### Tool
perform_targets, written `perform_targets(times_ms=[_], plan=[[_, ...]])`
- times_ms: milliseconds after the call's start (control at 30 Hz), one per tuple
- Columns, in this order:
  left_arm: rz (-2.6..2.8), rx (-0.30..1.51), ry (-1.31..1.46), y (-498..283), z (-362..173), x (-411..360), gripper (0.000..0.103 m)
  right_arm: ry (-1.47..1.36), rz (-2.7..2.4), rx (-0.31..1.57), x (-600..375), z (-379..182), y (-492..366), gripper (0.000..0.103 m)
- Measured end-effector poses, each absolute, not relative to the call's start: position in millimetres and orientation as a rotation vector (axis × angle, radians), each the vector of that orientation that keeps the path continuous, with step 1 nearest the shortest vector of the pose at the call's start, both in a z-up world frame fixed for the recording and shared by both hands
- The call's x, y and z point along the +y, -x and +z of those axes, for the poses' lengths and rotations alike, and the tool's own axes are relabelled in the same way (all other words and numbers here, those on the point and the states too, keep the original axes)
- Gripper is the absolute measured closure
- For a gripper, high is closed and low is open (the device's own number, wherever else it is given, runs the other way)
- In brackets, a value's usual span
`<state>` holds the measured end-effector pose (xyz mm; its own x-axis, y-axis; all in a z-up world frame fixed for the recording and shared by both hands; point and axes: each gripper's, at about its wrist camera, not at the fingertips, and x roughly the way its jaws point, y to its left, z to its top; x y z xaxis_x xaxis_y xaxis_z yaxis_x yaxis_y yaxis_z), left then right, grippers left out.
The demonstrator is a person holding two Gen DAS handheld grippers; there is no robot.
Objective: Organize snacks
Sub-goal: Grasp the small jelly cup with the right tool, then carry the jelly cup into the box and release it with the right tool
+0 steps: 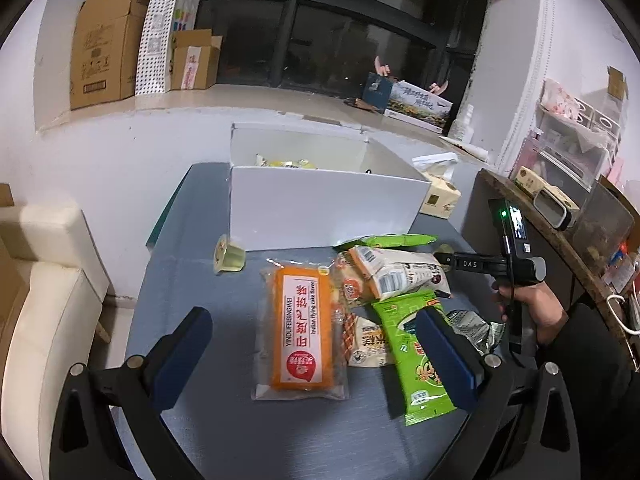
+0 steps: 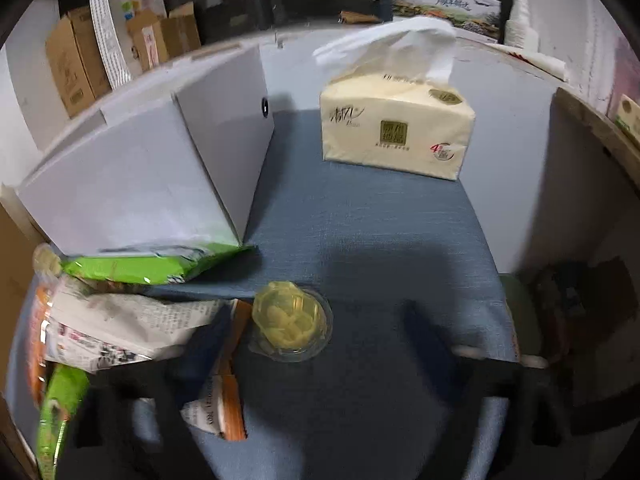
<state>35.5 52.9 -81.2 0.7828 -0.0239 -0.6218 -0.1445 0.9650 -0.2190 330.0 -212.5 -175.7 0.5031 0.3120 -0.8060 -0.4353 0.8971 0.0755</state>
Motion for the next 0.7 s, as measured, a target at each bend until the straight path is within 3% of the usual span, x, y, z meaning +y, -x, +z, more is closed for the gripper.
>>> perform_targets(times_ms=[267, 700], plan=[[0.095, 0.686, 0.271, -49, -90, 71, 0.0, 0.105, 0.507, 0.879, -221, -157, -308, 0.059], [0.197, 0.822, 0.167, -157, -131, 118, 0.002, 0.026, 0.636, 0.734, -243, -87, -211, 0.059]])
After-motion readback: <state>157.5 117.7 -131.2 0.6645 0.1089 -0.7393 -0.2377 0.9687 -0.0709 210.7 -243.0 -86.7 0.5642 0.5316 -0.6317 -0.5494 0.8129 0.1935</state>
